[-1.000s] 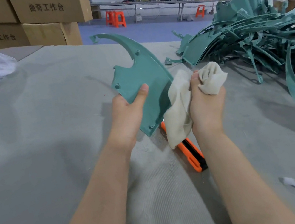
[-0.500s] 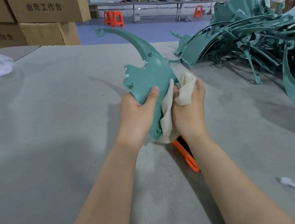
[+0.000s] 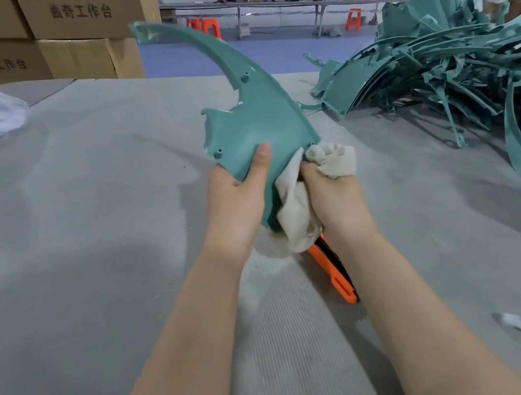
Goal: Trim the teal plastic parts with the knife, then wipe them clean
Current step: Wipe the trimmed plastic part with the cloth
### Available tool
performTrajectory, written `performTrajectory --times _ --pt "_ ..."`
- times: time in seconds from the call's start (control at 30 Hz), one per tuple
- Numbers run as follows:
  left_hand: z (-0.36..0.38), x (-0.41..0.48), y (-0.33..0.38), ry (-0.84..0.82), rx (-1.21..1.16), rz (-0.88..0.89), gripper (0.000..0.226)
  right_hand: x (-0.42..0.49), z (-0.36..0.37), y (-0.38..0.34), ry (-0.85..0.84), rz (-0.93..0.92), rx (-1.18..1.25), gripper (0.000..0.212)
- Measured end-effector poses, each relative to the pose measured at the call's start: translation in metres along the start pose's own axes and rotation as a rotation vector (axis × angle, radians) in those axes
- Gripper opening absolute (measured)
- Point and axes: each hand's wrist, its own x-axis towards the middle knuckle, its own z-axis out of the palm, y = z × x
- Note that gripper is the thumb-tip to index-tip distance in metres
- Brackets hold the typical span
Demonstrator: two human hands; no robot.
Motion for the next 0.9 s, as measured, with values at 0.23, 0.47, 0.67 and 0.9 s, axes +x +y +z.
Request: performTrajectory --times 0.23,0.47,0.67,0.9 --pt "0.0038 -0.0037 -0.0041 -0.132 -0.070 -0.052 0.011 -0.0022 -0.0013 -0.0006 -0.027 0.023 0.193 0.009" --pt "0.0019 -0.0024 -0.0056 -0.118 -0.113 -0.103 0.013 0.0002 -0.0015 0.0020 0.021 0.003 0.105 0.008" --pt "0.0009 -0.0019 -0.0067 -0.114 -0.109 -0.105 0.015 0.0007 -0.0013 0.0025 0.003 -0.019 0.079 0.012" --pt "0.0013 -0.0022 -0.0080 -0.109 -0.078 -0.094 0.010 0.0005 -0.0026 0.0035 -0.017 0.006 0.094 0.006"
